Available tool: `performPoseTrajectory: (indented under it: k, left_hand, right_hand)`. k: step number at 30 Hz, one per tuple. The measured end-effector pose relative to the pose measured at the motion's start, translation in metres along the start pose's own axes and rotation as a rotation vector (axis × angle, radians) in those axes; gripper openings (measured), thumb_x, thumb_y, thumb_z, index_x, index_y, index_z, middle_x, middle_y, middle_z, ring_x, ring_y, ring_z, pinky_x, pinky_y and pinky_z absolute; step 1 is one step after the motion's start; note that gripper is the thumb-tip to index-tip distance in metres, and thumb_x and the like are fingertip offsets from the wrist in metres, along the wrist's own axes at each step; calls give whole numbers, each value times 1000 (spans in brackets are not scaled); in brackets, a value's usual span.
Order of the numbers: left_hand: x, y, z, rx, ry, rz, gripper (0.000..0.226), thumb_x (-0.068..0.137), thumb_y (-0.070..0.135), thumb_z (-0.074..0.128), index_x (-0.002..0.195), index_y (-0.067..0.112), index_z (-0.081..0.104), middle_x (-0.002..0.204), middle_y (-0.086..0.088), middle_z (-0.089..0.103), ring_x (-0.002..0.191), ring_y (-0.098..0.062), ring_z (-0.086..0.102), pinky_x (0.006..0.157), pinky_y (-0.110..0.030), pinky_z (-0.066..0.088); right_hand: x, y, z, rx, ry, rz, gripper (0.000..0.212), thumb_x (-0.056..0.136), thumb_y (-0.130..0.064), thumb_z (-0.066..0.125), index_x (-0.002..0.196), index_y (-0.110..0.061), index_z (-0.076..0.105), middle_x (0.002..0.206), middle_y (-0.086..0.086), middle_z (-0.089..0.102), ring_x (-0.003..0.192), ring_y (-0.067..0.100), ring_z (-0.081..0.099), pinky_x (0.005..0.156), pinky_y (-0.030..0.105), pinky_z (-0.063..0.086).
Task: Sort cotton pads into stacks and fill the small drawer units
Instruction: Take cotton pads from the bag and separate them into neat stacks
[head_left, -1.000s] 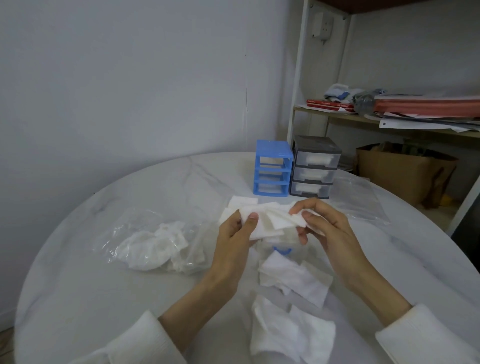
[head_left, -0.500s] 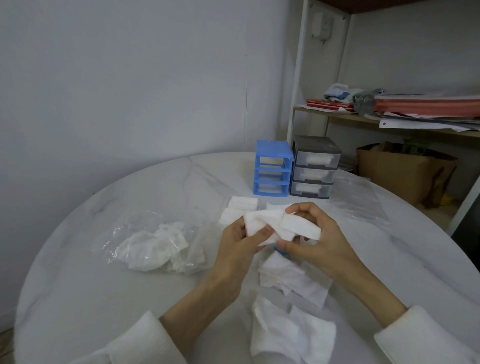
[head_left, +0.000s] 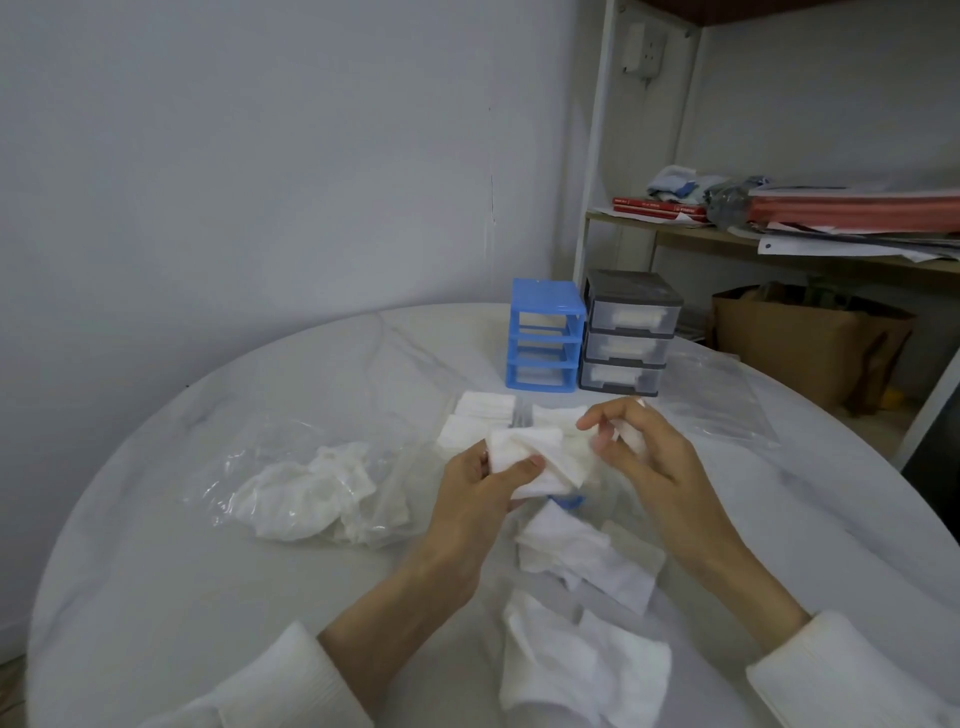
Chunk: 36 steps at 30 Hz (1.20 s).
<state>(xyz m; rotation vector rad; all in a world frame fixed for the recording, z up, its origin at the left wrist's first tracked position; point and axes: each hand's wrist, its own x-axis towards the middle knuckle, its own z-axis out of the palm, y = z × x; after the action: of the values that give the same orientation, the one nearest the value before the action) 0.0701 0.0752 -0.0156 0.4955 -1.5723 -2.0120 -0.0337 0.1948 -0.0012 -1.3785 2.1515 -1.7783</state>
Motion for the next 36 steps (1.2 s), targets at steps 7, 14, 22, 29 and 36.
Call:
performPoseTrajectory:
  k: [7,14,22,29,36]
  left_hand:
    - [0,0,0,-31,-29,-5,18,87,4,61,103,6,67,97,-9,73,91,-21,70,77,-26,57]
    - [0,0,4,-98,-34,36,22,93,14,53,108,5,66,103,-8,72,91,-15,69,75,-23,57]
    - [1,-2,5,-81,-11,13,24,96,21,47,109,11,64,108,-5,69,101,-17,65,81,-26,56]
    - [-3,-1,7,-85,-76,12,21,96,14,46,100,17,67,98,0,73,93,-14,68,79,-23,55]
    - [-1,-1,9,-152,-25,-33,32,99,24,41,116,7,62,112,-11,68,104,-22,65,74,-23,56]
  right_hand:
    - [-1,2,7,-163,-34,-103,14,79,-18,72,88,-22,63,89,-11,61,87,0,55,70,8,42]
    - [0,1,5,0,111,-20,8,88,-15,61,83,-21,61,78,-9,64,71,-3,58,60,8,42]
    - [2,-1,8,135,133,52,13,82,-25,63,81,-12,64,77,-6,65,71,0,58,58,15,45]
    - [-3,-1,12,163,92,49,26,72,-34,68,80,-10,60,81,0,65,75,7,59,63,18,47]
    - [-3,1,14,95,96,45,15,79,-20,70,76,-14,56,76,-8,63,70,-3,56,58,10,43]
